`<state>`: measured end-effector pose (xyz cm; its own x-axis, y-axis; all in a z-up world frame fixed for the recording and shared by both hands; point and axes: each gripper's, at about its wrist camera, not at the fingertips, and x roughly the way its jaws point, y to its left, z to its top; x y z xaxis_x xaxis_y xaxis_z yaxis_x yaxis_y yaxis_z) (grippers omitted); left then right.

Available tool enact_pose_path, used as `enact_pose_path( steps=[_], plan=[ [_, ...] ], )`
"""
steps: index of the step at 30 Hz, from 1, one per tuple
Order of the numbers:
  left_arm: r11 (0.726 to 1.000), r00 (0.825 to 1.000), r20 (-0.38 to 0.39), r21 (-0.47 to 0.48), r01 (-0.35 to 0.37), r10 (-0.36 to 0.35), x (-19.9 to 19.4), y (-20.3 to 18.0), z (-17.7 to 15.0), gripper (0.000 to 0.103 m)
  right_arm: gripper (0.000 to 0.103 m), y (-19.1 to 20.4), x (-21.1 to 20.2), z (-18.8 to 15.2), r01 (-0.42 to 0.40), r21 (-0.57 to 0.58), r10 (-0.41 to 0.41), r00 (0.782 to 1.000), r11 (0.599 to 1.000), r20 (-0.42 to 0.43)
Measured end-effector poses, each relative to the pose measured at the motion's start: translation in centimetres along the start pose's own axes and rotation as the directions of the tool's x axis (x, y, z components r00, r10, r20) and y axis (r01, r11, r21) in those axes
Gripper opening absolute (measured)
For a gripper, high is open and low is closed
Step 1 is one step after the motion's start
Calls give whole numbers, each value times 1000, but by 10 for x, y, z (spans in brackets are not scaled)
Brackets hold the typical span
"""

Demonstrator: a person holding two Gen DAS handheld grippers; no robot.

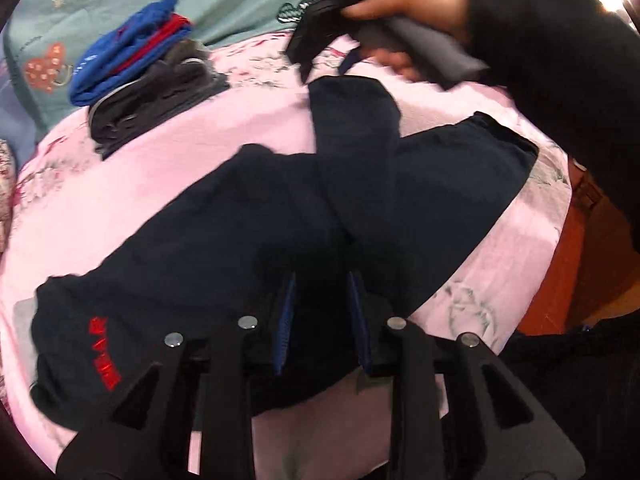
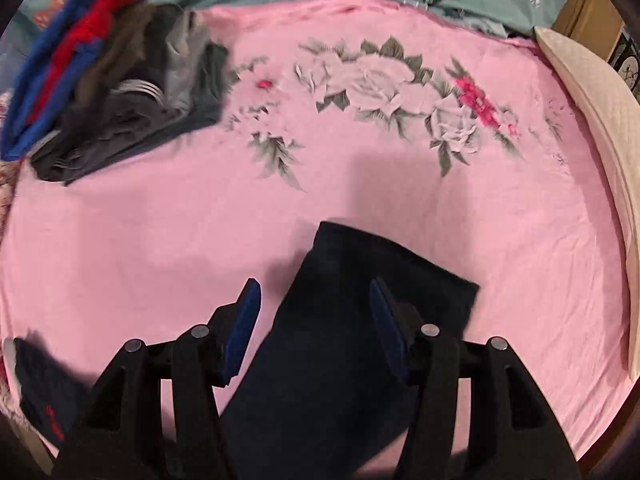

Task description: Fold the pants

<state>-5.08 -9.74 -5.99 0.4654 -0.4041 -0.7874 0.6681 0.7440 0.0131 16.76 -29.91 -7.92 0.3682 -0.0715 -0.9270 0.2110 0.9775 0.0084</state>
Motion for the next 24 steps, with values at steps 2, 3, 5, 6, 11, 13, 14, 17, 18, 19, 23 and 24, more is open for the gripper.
enact_pose_path(
  steps=[2,3,5,6,11,13,14,17,18,19,23,24],
  plan=[
    [999,999,-10,20,31,-31,5,-6,2,24,53,8,17,7,53,-15,-54,998,998,-23],
    [999,999,-17,28,40,-40,8,-8,3,22,38,12,28,10,99,-34,-100,994,995,-49],
    [997,997,-41,29,68,-67,15,-9,4,15,24,11,37,10,104,-24,-106,992,994,-61],
    [997,996,-49,24,80,-79,18,-9,4,15,12,8,37,10,97,-21,-98,994,995,-57],
    [995,994,-41,15,99,-98,16,-8,3,15,4,-25,-5,4,-37,35,35,998,999,53],
    [995,995,-39,31,98,-97,16,-11,4,15,4,-52,-43,-11,-121,63,111,983,991,144],
    [994,995,-36,44,99,-98,16,-14,5,15,4,-69,-63,-22,-165,87,147,971,982,190],
    [990,993,-23,82,114,-113,14,-24,7,15,4,-106,-121,-63,-250,109,204,925,962,319],
    [987,992,-21,96,127,-126,13,-28,7,15,4,-124,-145,-87,-297,110,236,895,949,377],
    [986,991,-21,103,134,-133,14,-29,7,15,4,-138,-159,-107,-311,119,237,878,943,415],
    [980,986,-41,110,165,-161,20,-33,6,15,4,-193,-170,-208,-352,206,221,852,913,475],
    [979,986,-43,113,167,-163,22,-33,5,15,4,-200,-159,-226,-352,229,217,859,907,463]
  ],
)
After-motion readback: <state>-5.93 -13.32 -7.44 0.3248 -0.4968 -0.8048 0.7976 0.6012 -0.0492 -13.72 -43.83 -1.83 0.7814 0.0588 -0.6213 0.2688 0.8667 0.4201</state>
